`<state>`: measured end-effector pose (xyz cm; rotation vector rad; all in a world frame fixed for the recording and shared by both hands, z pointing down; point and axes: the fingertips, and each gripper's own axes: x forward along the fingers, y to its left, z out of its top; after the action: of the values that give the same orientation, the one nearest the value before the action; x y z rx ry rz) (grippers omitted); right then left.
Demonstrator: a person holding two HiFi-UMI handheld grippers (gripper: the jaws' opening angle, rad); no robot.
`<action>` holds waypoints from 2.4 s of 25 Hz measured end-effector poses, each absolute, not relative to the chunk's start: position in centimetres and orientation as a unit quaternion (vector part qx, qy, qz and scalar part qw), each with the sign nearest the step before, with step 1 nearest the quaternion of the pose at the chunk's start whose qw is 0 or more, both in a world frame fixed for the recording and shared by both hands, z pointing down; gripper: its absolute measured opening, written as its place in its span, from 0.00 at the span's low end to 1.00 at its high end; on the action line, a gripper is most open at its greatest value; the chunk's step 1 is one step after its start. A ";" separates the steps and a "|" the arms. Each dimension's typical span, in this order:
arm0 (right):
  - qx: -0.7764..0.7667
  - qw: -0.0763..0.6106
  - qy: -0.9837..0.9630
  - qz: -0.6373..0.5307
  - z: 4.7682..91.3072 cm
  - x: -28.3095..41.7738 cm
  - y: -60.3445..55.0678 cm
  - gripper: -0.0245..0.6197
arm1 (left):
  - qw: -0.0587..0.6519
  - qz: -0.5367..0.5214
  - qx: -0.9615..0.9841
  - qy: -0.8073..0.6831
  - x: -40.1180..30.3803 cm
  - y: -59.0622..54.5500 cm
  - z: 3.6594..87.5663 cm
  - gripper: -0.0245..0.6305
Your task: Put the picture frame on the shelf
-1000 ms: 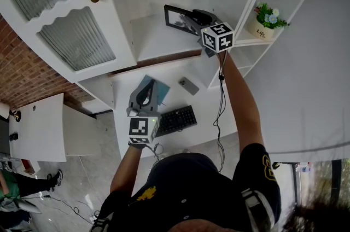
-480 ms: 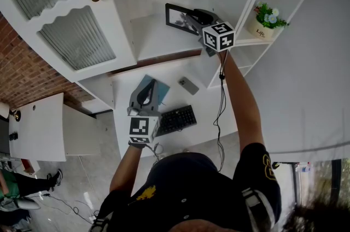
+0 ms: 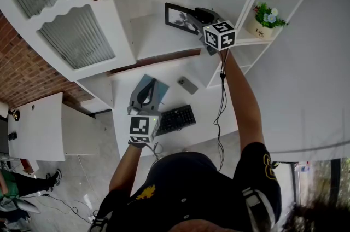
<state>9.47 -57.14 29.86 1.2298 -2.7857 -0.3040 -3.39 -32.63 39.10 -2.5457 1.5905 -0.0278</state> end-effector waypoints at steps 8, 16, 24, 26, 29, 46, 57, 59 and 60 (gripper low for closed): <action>0.402 0.041 -0.908 -0.107 28.9 9.5 -57.0 0.28 | 0.071 -0.007 -0.848 0.526 -3.1 -32.6 39.0 0.07; 0.403 0.038 -0.908 -0.108 28.3 9.8 -57.0 0.28 | 0.072 -0.007 -0.848 0.524 -3.1 -32.8 38.9 0.07; 0.405 0.034 -0.907 -0.113 27.5 10.2 -56.8 0.28 | 0.070 -0.006 -0.852 0.520 -2.6 -32.7 39.0 0.07; 0.405 0.033 -0.907 -0.114 27.5 10.2 -56.8 0.28 | 0.071 -0.006 -0.852 0.519 -2.6 -32.7 39.0 0.07; 0.405 0.034 -0.906 -0.114 27.5 10.2 -56.7 0.28 | 0.071 -0.006 -0.852 0.519 -2.6 -32.7 39.0 0.07; 0.424 0.017 -0.897 -0.122 26.5 11.0 -56.6 0.18 | 0.072 -0.005 -0.852 0.518 -2.8 -32.6 39.0 0.07; 0.428 0.014 -0.894 -0.131 25.7 11.4 -56.0 0.11 | 0.075 -0.004 -0.853 0.516 -2.8 -32.4 38.8 0.07; 0.431 0.013 -0.892 -0.134 25.6 11.4 -55.9 0.09 | 0.075 -0.004 -0.854 0.516 -2.8 -32.3 38.7 0.07; 0.432 0.013 -0.892 -0.135 25.5 11.5 -55.9 0.09 | 0.075 -0.004 -0.854 0.515 -2.8 -32.3 38.7 0.07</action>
<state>11.51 -55.86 25.52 1.3461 -2.7773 -0.4217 -2.78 -32.29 38.74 -2.5602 1.5459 -0.0105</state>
